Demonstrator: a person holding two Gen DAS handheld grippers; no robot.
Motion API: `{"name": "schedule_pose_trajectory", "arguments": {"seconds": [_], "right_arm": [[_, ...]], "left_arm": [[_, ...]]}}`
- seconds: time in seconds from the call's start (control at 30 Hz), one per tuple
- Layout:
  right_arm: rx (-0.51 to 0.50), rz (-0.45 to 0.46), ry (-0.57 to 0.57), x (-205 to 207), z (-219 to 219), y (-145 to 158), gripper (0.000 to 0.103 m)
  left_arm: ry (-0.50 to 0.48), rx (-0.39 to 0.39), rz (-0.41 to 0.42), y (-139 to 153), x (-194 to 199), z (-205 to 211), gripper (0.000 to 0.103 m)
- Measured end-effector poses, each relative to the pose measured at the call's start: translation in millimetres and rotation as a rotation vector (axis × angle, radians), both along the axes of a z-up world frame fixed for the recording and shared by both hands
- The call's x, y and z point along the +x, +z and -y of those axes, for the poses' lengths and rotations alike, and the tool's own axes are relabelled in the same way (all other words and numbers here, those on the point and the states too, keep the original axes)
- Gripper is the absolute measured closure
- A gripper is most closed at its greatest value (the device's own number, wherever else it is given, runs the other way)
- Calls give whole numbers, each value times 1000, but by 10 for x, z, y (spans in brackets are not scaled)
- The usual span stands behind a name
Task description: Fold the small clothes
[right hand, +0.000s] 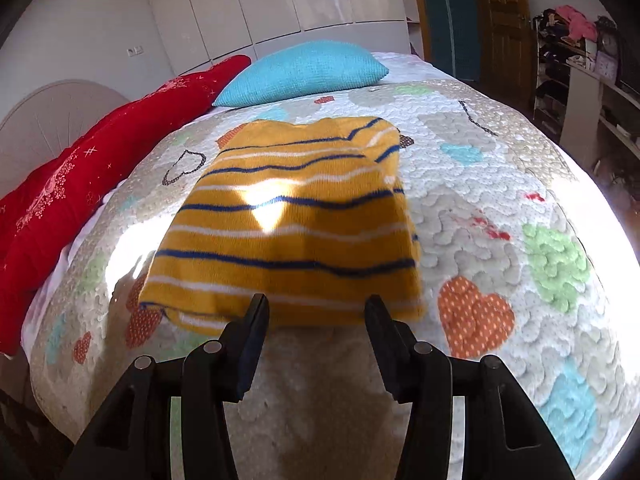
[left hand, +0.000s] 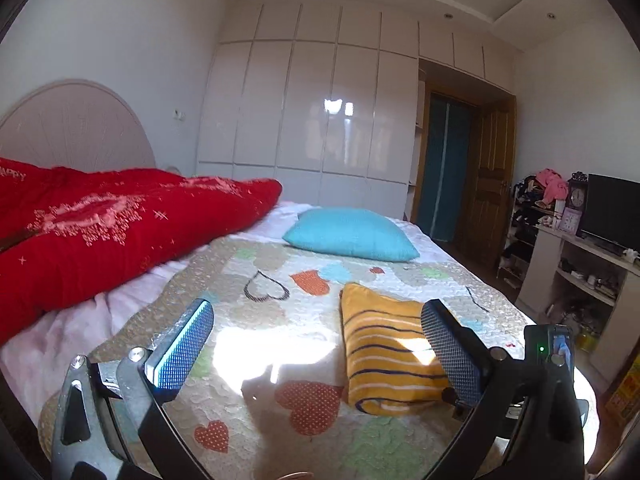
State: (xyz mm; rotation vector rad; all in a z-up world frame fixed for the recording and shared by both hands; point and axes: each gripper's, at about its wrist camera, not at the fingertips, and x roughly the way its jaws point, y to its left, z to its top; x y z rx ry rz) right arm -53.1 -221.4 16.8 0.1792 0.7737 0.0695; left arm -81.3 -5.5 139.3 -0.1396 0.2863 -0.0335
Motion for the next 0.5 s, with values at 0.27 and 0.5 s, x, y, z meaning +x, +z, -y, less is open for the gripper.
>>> {"name": "schedule_pose_trajectory", "arguments": {"seconds": [0.27, 0.5], "right_arm": [[31, -17, -89, -539, 203, -12, 39], [1, -33, -157, -608, 290, -59, 34]], "left_arm": [[-105, 20, -276, -389, 53, 229, 0], [-102, 66, -347, -605, 37, 349, 0]]}}
